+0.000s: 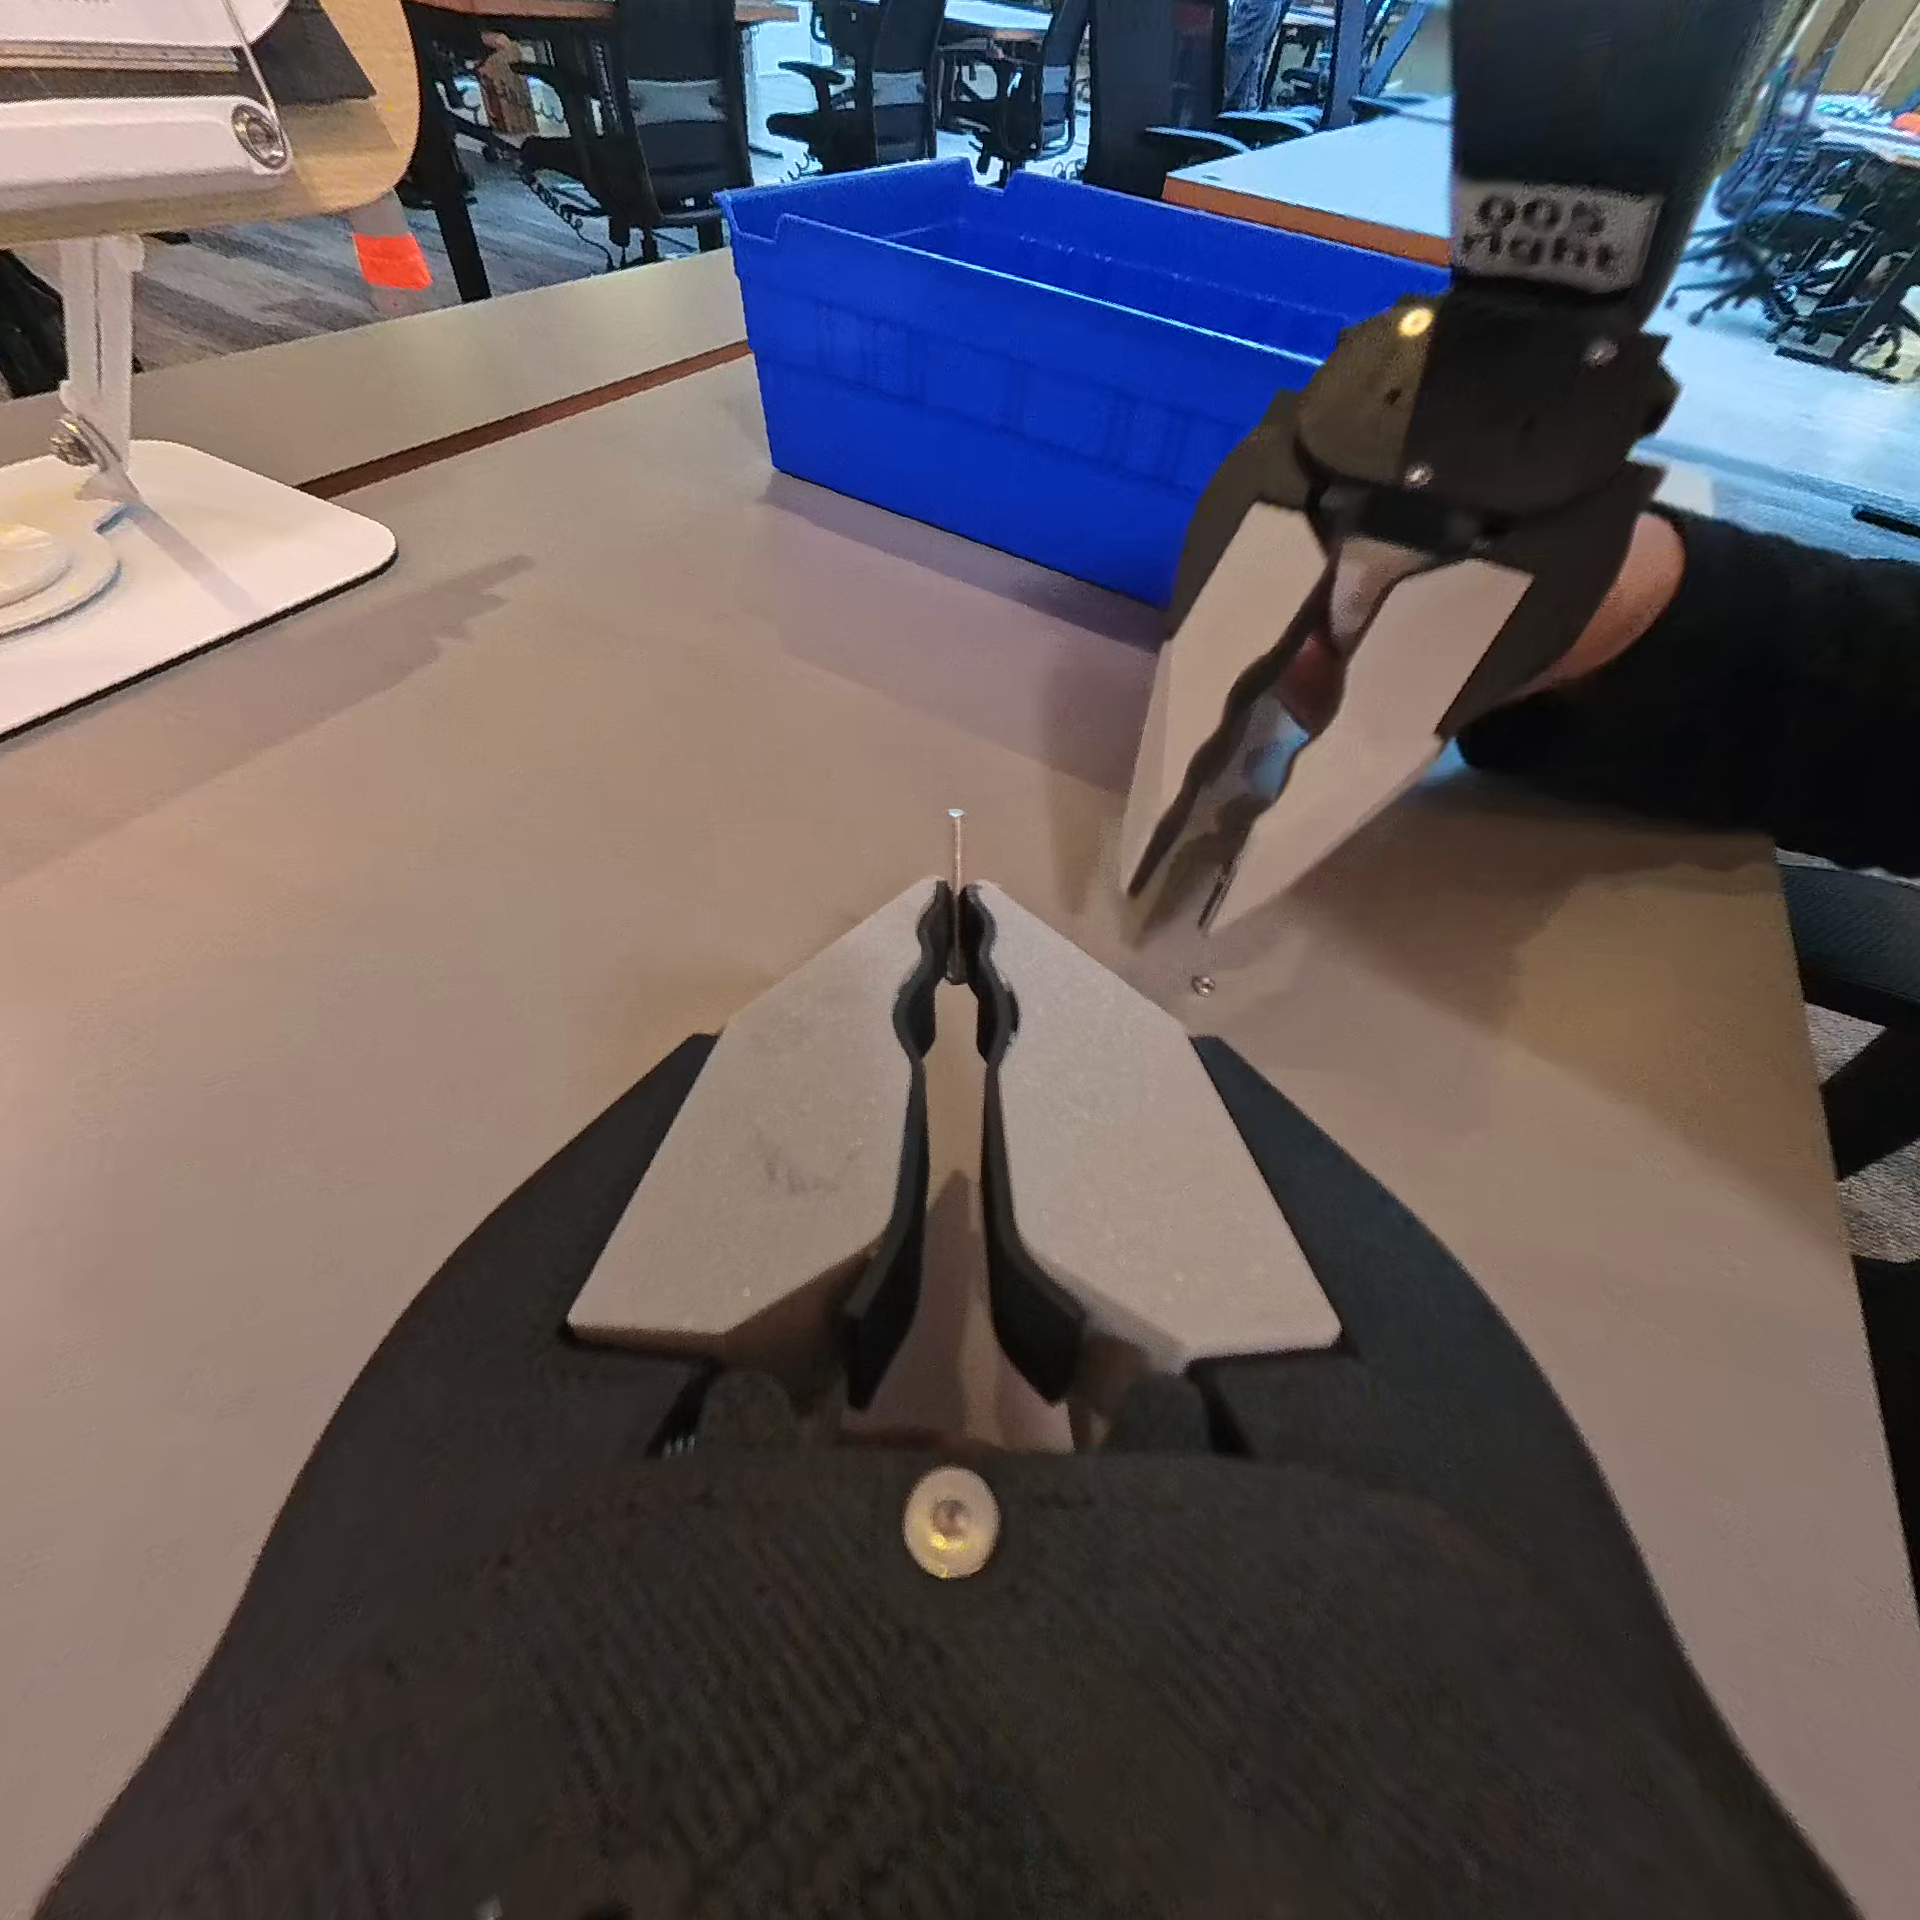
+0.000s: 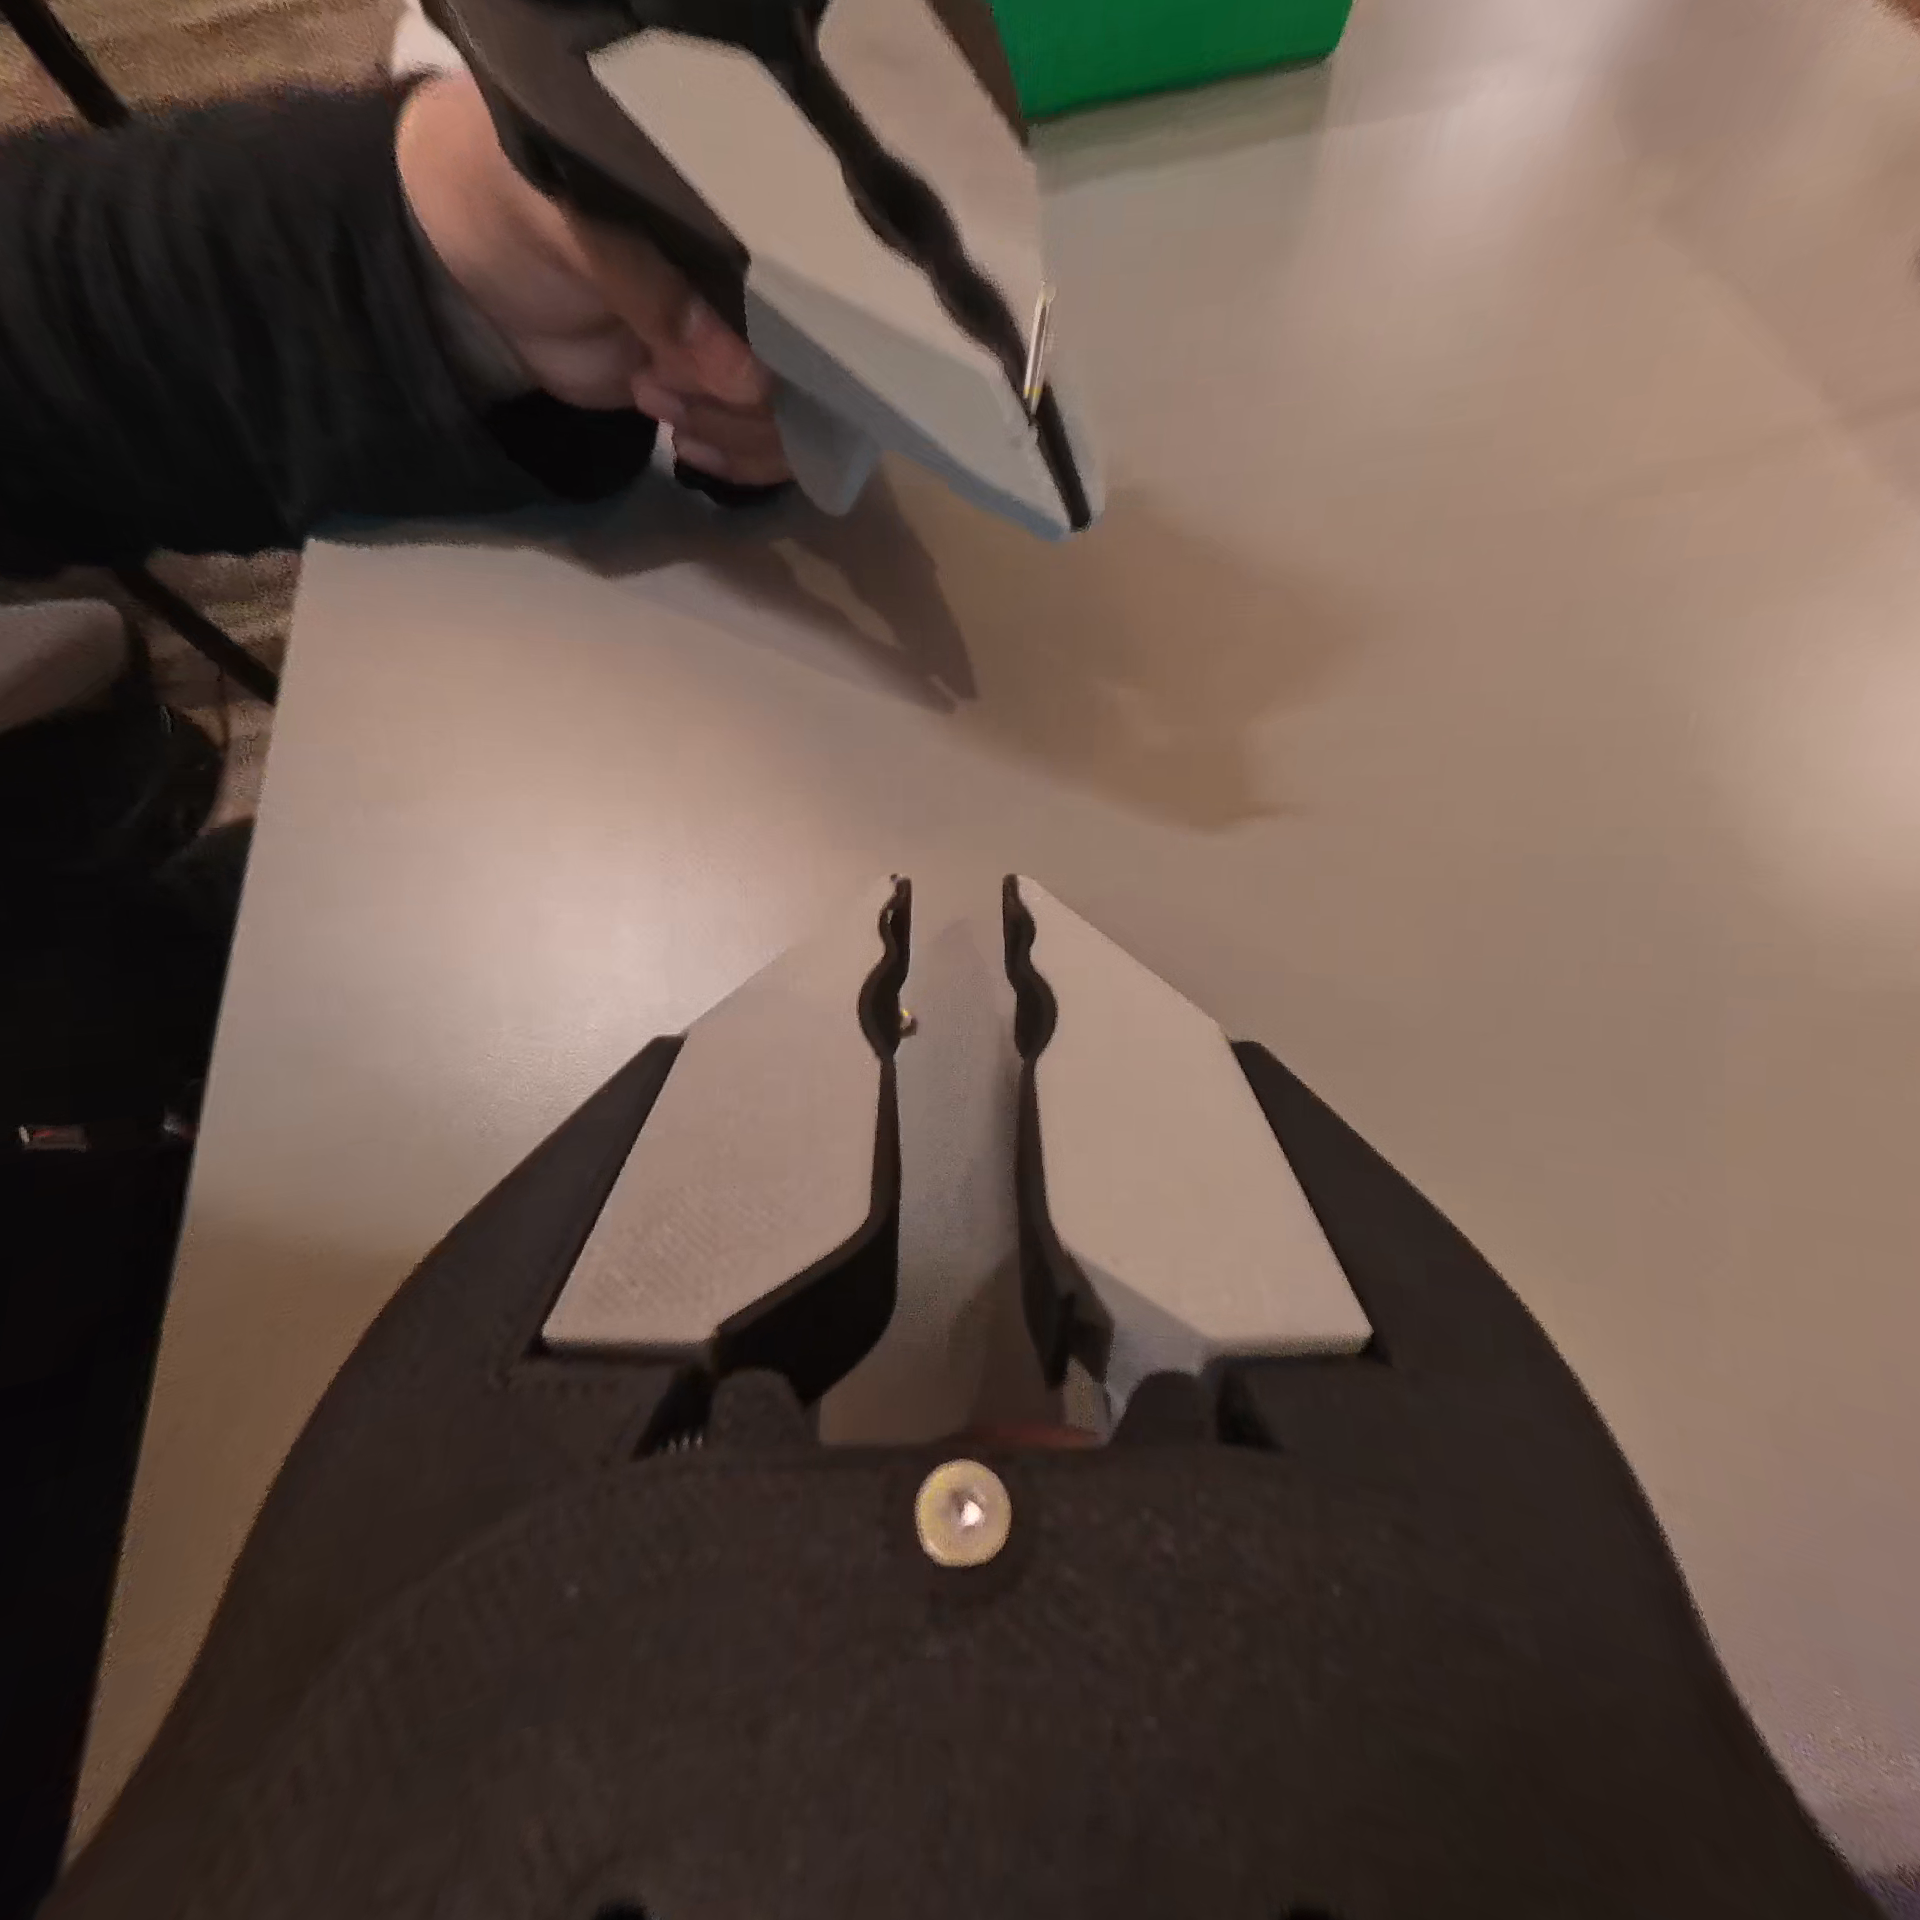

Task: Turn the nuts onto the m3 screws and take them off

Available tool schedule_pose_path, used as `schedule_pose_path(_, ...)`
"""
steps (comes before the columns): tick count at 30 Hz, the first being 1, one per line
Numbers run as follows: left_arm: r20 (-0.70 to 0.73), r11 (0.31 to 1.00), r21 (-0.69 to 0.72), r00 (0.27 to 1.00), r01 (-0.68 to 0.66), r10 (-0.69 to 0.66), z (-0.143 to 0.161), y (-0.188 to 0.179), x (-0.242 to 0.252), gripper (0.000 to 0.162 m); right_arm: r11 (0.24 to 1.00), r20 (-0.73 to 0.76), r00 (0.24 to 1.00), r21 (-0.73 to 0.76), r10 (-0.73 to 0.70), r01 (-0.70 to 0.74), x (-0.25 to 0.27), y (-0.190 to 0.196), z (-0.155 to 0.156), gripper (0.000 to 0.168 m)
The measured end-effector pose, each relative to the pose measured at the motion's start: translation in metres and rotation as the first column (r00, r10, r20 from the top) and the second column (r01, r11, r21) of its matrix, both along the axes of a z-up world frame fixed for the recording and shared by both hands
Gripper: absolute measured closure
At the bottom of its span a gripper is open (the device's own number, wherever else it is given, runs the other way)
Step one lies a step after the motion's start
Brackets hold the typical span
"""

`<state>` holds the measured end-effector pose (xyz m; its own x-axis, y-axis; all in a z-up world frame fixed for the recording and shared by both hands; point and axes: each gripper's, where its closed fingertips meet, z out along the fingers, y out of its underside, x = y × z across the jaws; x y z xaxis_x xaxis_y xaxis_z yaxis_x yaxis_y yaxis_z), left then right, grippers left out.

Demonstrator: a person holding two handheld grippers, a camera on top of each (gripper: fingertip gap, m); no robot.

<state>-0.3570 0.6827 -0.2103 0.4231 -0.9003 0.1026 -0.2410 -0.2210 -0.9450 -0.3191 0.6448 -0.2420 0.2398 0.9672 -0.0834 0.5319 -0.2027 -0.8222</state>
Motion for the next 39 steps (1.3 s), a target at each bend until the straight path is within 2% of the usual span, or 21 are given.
schedule_pose_path(3, 0.006, 1.000, 0.003, 1.000, 0.019, -0.019, 0.001, -0.003, 0.002, 0.162, 1.000, 0.015, 1.000, 0.006, 0.012, -0.012, 0.006, -0.006, 0.009, 0.154)
schedule_pose_path(10, -0.028, 0.996, 0.037, 0.996, 0.087, -0.086, -0.001, -0.015, 0.010, 0.162, 0.994, 0.187, 0.979, 0.059, 0.082, -0.094, 0.013, -0.018, -0.020, 0.154)
schedule_pose_path(21, -0.022, 0.996, 0.041, 0.996, 0.083, -0.082, 0.000, -0.014, 0.010, 0.162, 0.980, 0.168, 0.972, 0.077, 0.167, -0.181, 0.009, -0.020, -0.031, 0.156)
schedule_pose_path(30, -0.019, 0.995, 0.034, 0.996, 0.089, -0.088, -0.001, -0.015, 0.011, 0.162, 0.964, 0.124, 0.963, 0.088, 0.238, -0.250, 0.007, -0.020, -0.027, 0.161)
schedule_pose_path(39, -0.012, 0.995, 0.031, 0.995, 0.095, -0.095, 0.000, -0.016, 0.011, 0.162, 0.919, 0.144, 0.923, 0.126, 0.357, -0.375, 0.002, -0.026, -0.028, 0.161)
